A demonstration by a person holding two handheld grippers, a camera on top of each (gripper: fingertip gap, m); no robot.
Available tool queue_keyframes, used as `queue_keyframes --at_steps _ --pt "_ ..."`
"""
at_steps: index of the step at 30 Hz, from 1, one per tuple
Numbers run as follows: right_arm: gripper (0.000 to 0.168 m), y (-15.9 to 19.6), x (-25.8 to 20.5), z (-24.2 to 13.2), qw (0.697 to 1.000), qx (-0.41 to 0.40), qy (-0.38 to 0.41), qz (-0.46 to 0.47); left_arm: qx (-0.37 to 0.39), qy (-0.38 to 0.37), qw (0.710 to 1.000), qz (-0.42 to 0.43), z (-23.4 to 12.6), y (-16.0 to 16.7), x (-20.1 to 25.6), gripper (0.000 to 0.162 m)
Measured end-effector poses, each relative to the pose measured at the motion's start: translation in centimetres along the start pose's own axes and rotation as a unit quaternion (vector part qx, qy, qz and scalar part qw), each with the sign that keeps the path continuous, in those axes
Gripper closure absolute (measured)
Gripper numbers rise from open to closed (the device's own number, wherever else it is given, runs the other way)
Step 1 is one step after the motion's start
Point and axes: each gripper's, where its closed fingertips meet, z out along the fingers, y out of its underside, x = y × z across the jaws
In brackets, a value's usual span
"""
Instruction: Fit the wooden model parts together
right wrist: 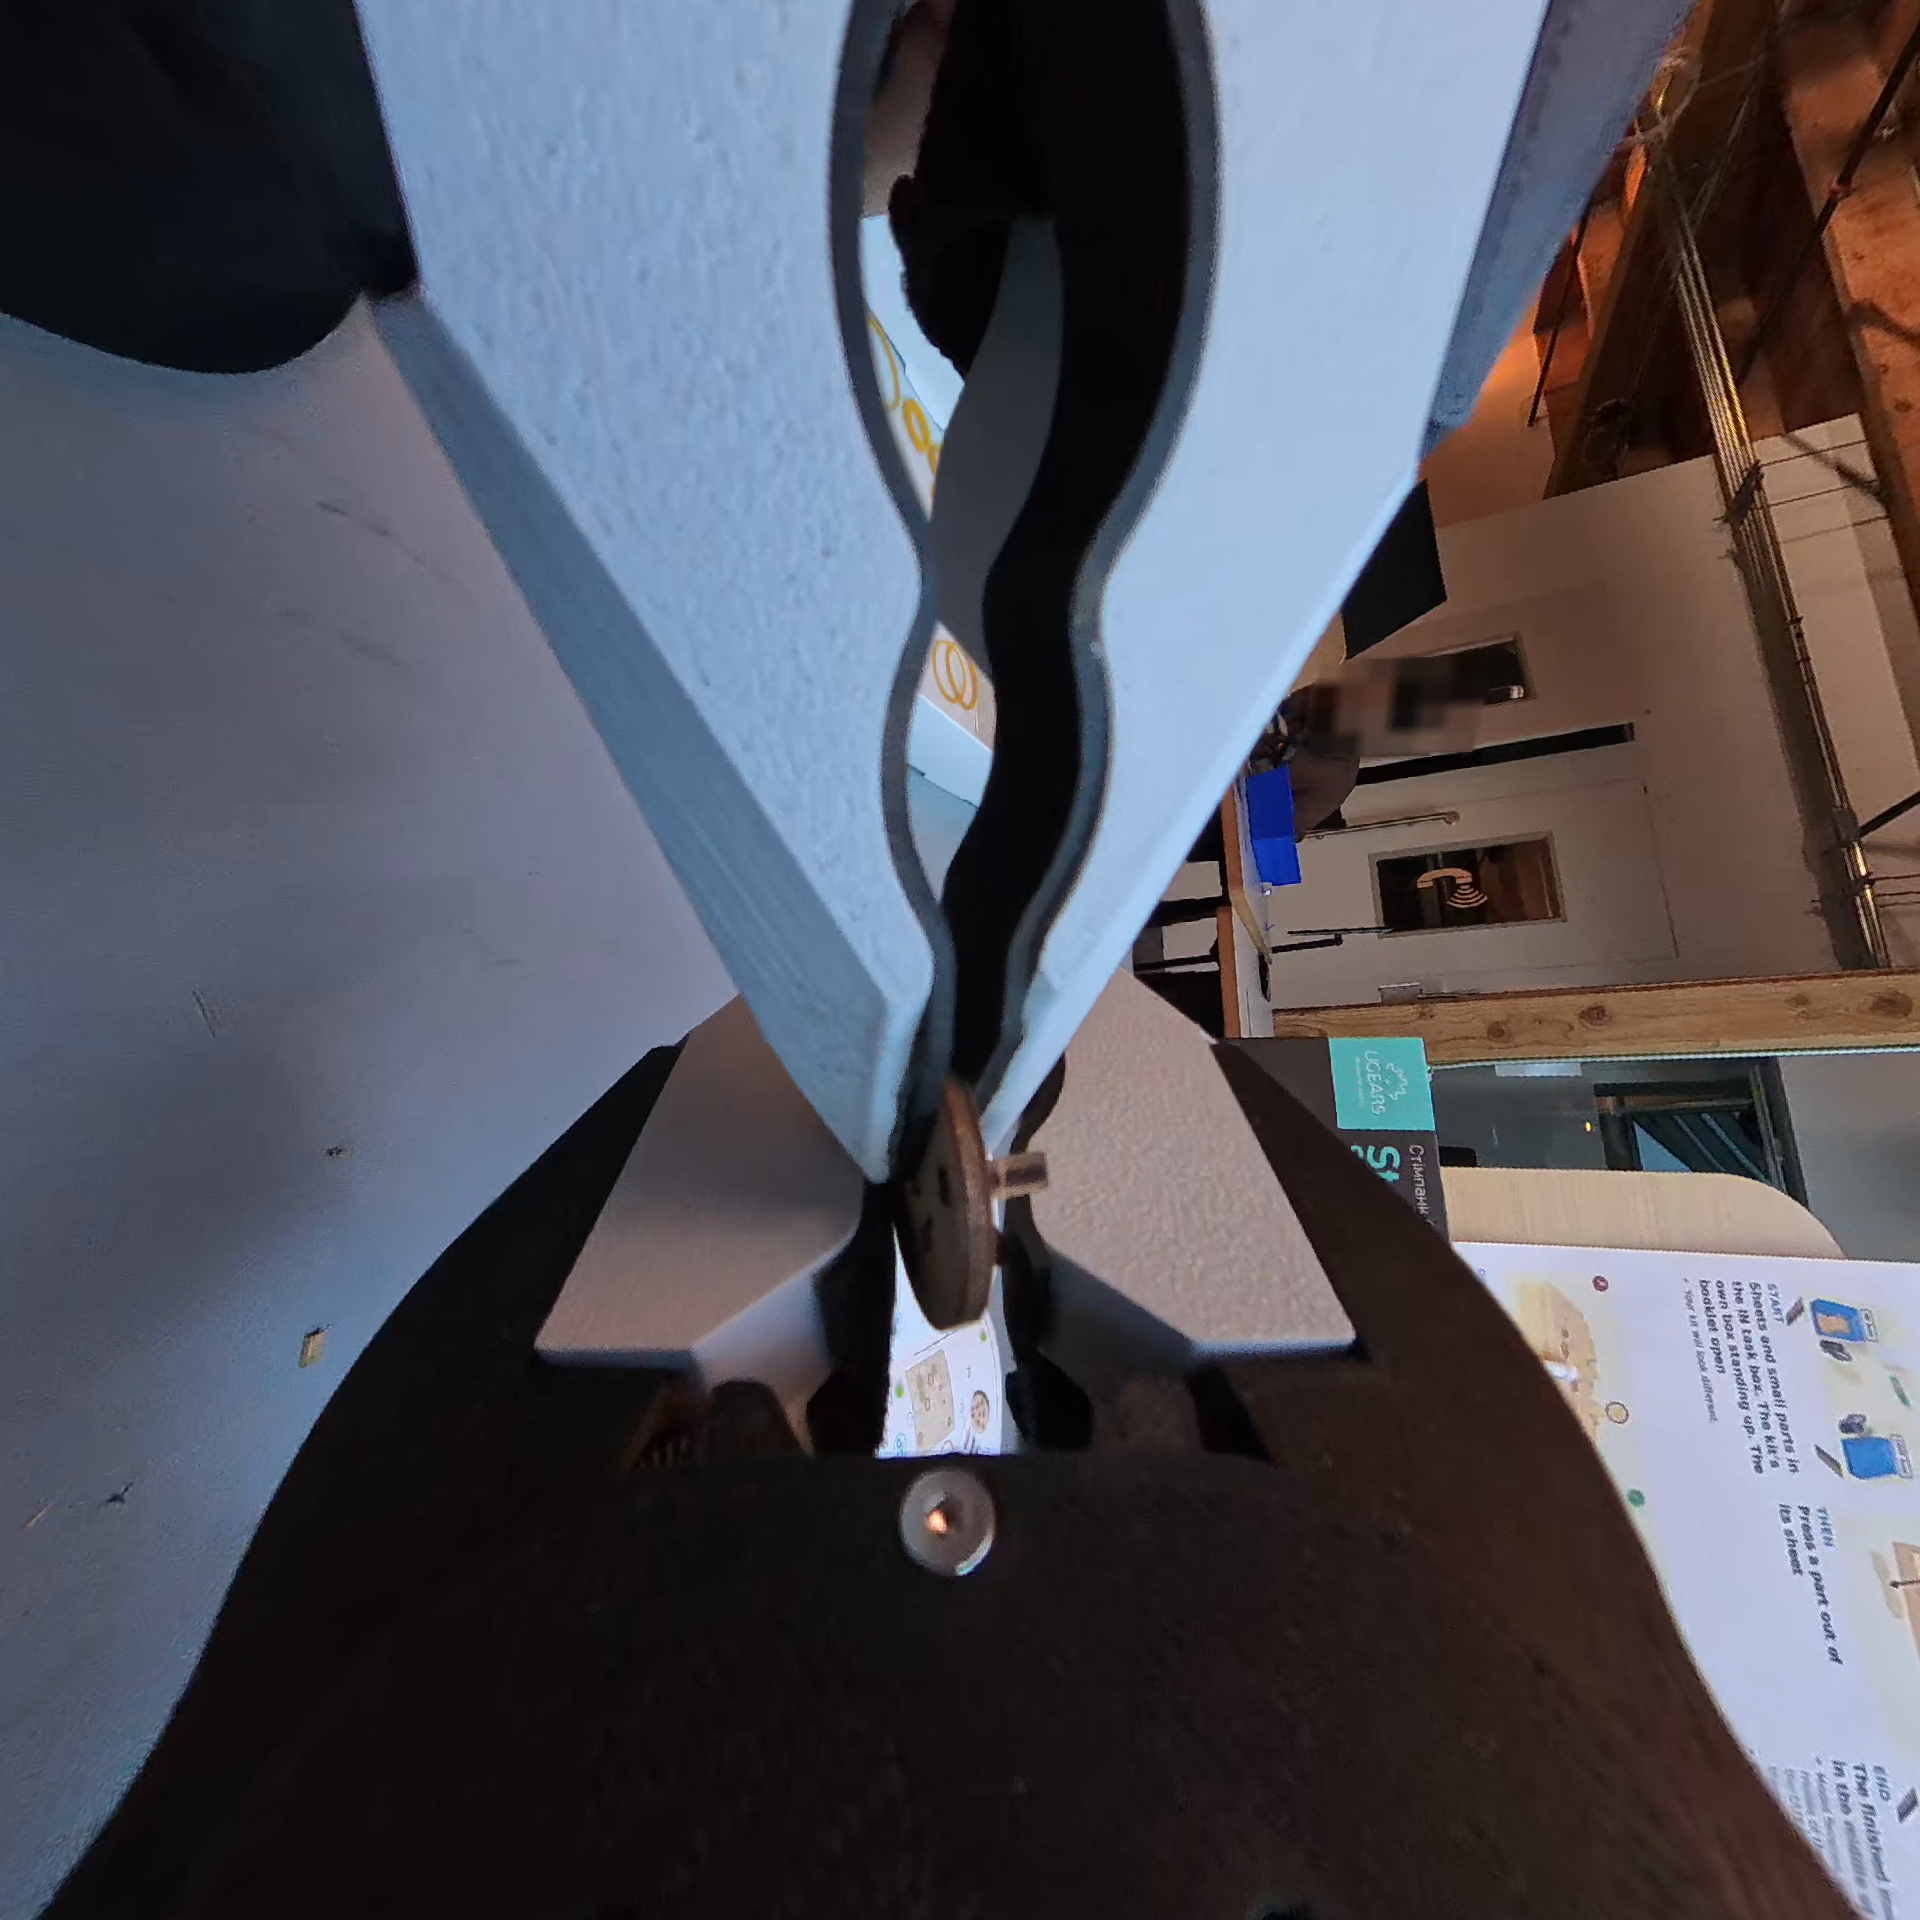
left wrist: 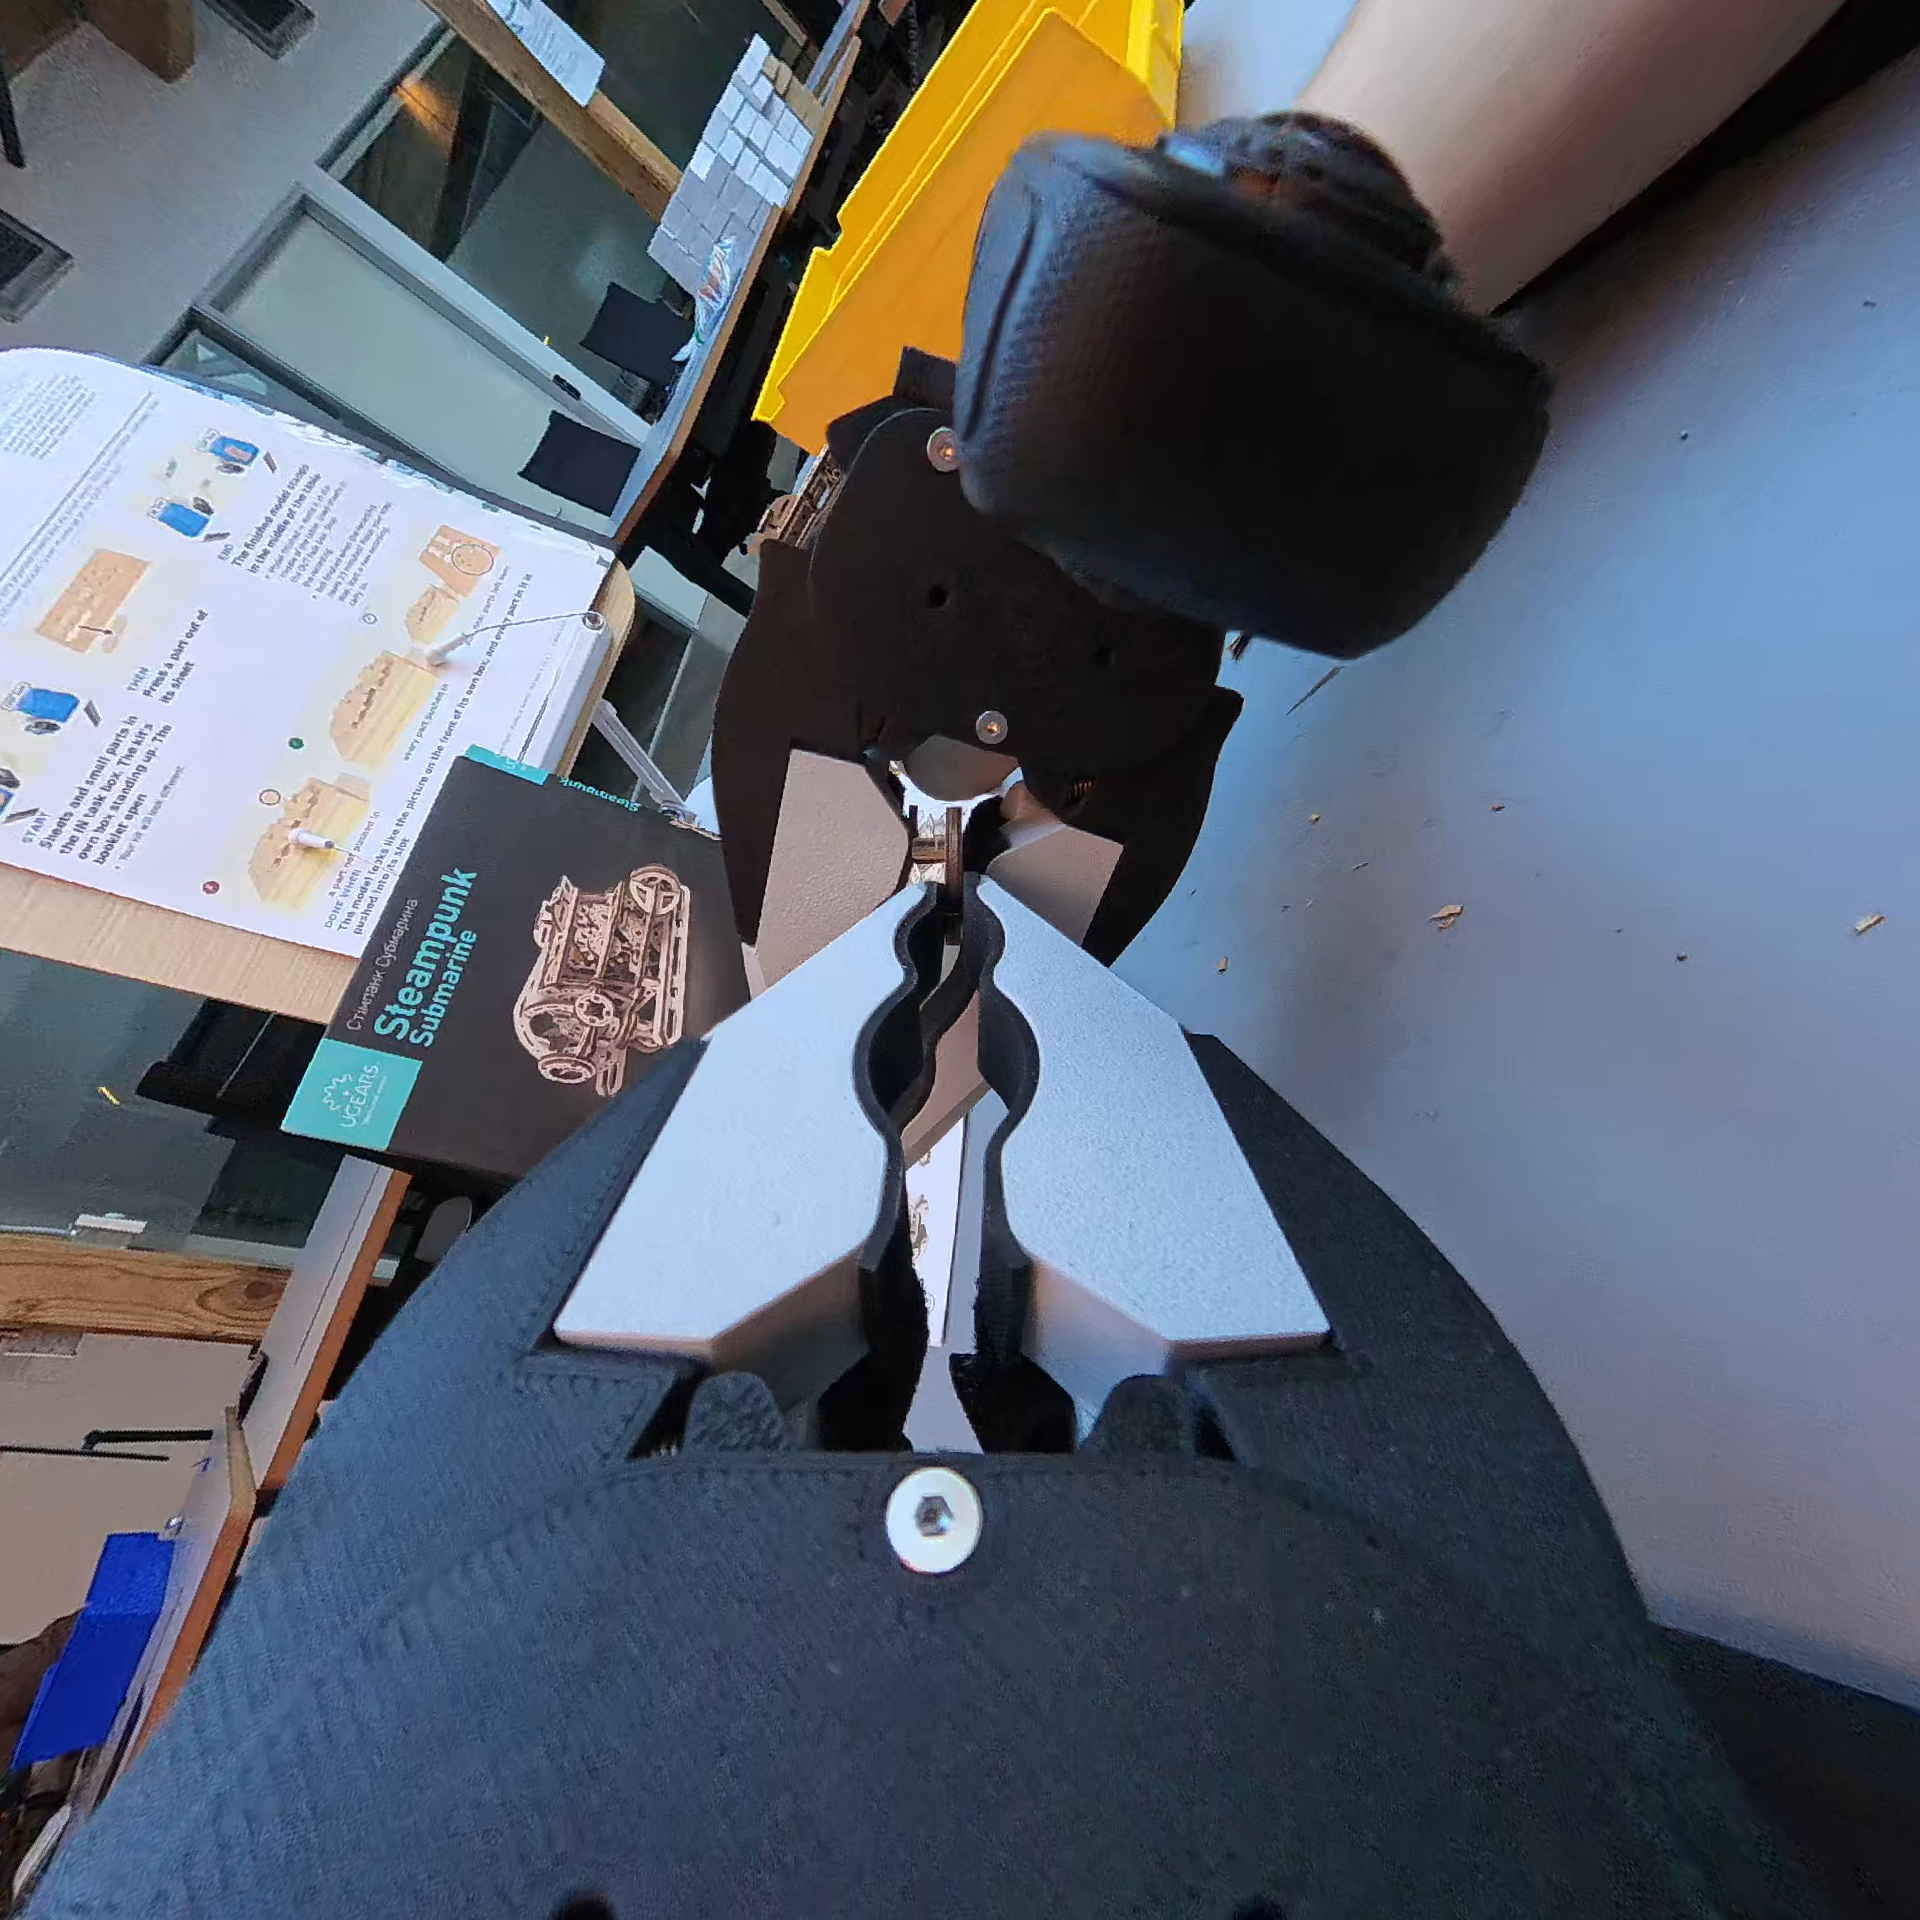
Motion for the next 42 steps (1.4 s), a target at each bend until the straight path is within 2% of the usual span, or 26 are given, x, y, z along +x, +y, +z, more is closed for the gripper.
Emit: queue_keyframes --at_steps 1,16,17,31,42 --pt "0.157 0.0 0.0 0.0 1.0 -0.001 0.0 -0.002 -0.001 0.001 1.0 0.0 0.0 0.0 0.0 0.161" --pt "0.153 0.8 -1.0 0.4 0.999 -0.028 -0.036 -0.001 -0.019 0.0 0.999 0.041 0.0 0.4 0.3 0.161" --pt "0.158 0.8 -1.1 0.4 0.999 -0.028 -0.036 -0.008 -0.022 0.001 0.999 0.042 0.1 0.5 0.4 0.161" --pt "0.165 1.5 -0.4 0.6 0.999 -0.047 -0.003 -0.016 -0.027 0.001 1.0 0.016 0.2 0.9 0.1 0.161" --pt "0.163 2.7 -1.2 1.2 0.996 -0.084 -0.032 0.005 -0.025 -0.014 1.0 0.011 0.8 1.2 0.2 0.159"
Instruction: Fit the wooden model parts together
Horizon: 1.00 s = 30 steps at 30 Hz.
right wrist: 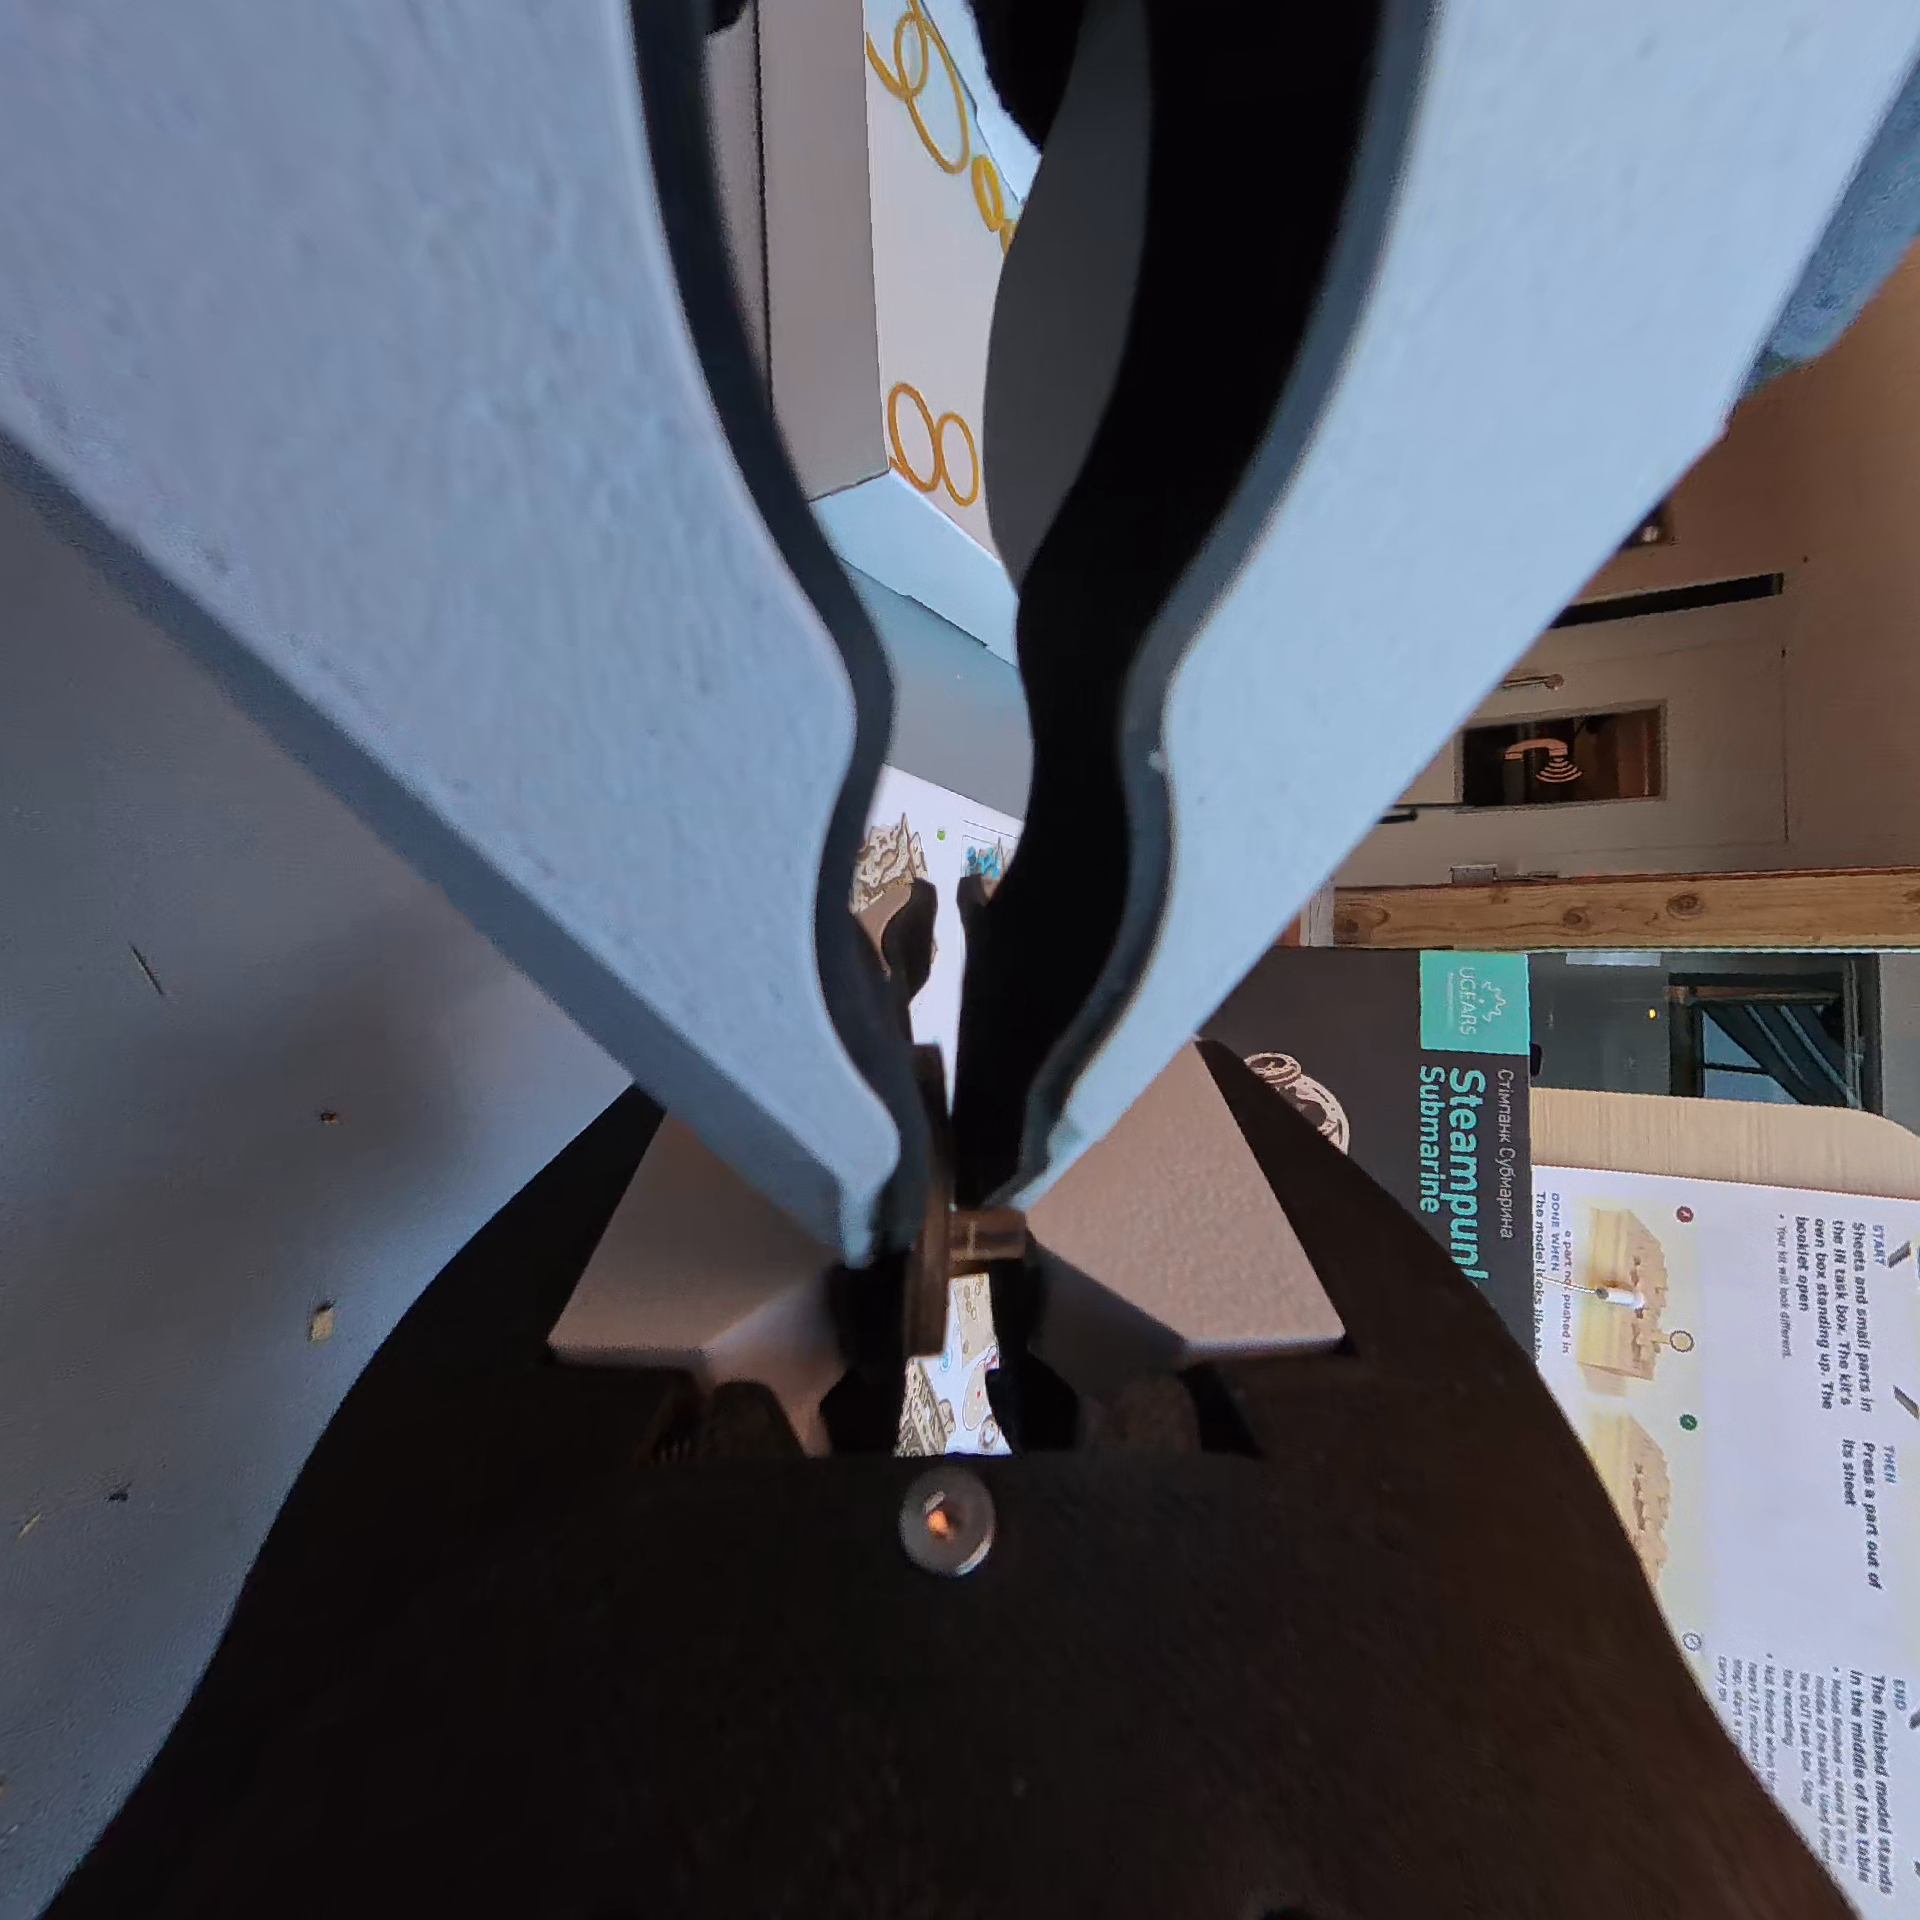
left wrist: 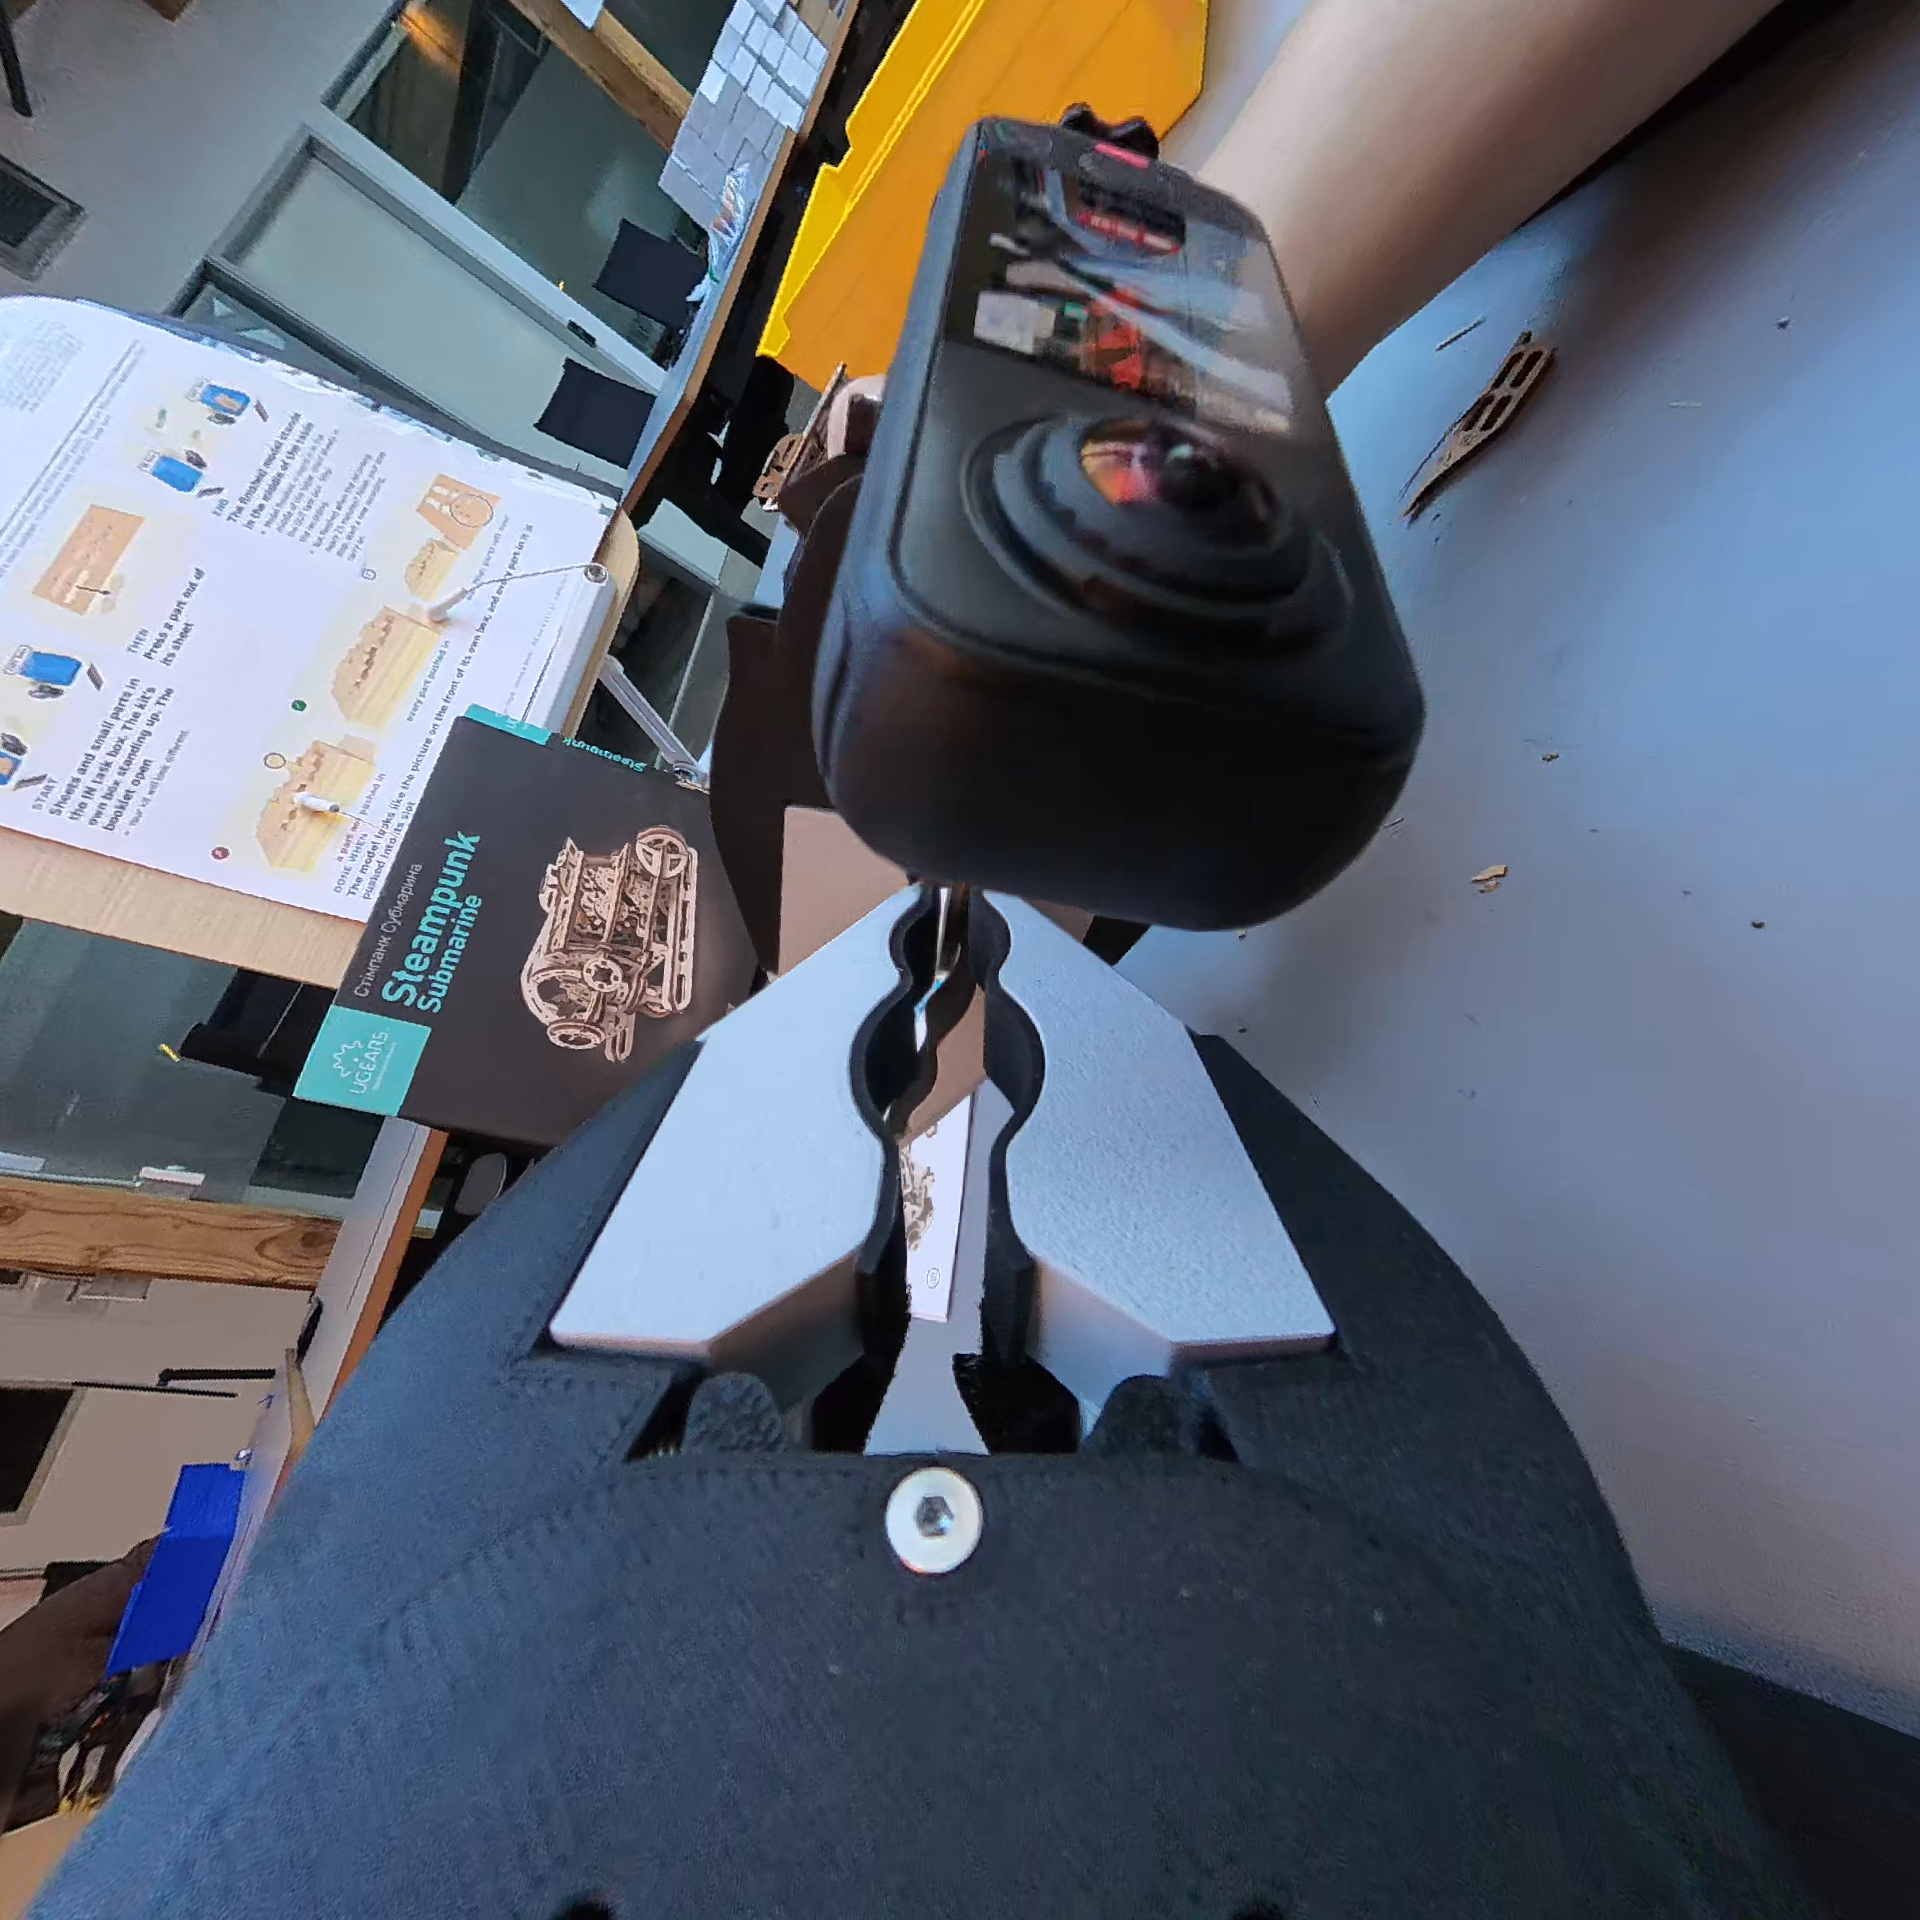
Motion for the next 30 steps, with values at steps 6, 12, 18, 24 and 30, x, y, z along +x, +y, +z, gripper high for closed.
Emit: queue_keyframes --at_steps 6,12,18,24,30 --pt "0.161 0.44 0.05 0.3 1.0 -0.017 0.002 -0.008 -0.016 -0.007 1.0 0.02 0.16 0.47 -0.05 0.162" --pt "0.155 0.28 0.0 0.36 1.0 -0.011 -0.004 0.001 -0.03 -0.018 0.998 0.044 0.16 0.81 -0.23 0.162" --pt "0.161 -0.07 -0.27 0.24 1.0 -0.005 -0.008 -0.005 -0.028 -0.004 0.999 0.034 0.07 0.88 0.0 0.162" --pt "0.163 -0.17 -0.28 0.02 1.0 0.003 -0.005 -0.004 -0.027 0.001 0.999 0.03 0.06 0.72 0.15 0.161" --pt "0.164 -0.16 0.39 0.01 1.0 0.002 0.015 0.009 -0.022 -0.003 1.0 0.016 -0.02 0.66 -0.18 0.161"
